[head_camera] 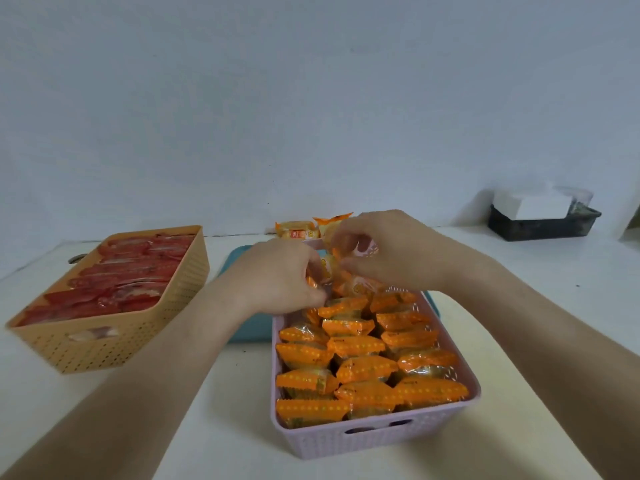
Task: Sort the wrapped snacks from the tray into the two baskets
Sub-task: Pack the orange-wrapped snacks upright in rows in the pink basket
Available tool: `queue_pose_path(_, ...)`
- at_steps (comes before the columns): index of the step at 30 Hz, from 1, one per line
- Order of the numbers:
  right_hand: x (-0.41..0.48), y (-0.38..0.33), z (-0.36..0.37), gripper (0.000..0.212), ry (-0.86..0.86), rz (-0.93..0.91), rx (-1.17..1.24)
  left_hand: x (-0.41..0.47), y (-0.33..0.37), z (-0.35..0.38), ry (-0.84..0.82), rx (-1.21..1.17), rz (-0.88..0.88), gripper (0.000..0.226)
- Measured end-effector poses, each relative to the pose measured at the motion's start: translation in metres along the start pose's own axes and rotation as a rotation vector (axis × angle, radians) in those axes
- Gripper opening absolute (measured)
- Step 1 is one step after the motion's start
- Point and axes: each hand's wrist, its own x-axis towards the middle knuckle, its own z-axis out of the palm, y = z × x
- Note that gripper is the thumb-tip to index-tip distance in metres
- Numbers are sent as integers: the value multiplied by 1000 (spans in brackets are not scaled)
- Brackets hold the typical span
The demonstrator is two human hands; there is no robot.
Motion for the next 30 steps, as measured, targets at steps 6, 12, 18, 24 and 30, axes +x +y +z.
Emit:
queue_pose_path(6,7,-5,9,42,-194,12,-305,5,-13,6,219,-61,-17,35)
queue_pose_path(12,15,0,20,18,-137,38,-367,-2,-12,12,85,100,95,27)
queue_pose_path(18,21,-3,26,12,-125,123,-397,1,-18,0,-39,93,140,31)
queue_pose_path(24,22,-1,30,4,-122,40,-418,-1,-13,3,-184,-12,227,28)
queue_pose_path(30,21,-2,33,8,-101,-12,-326,-7,-19,-5,57,-325,119,11)
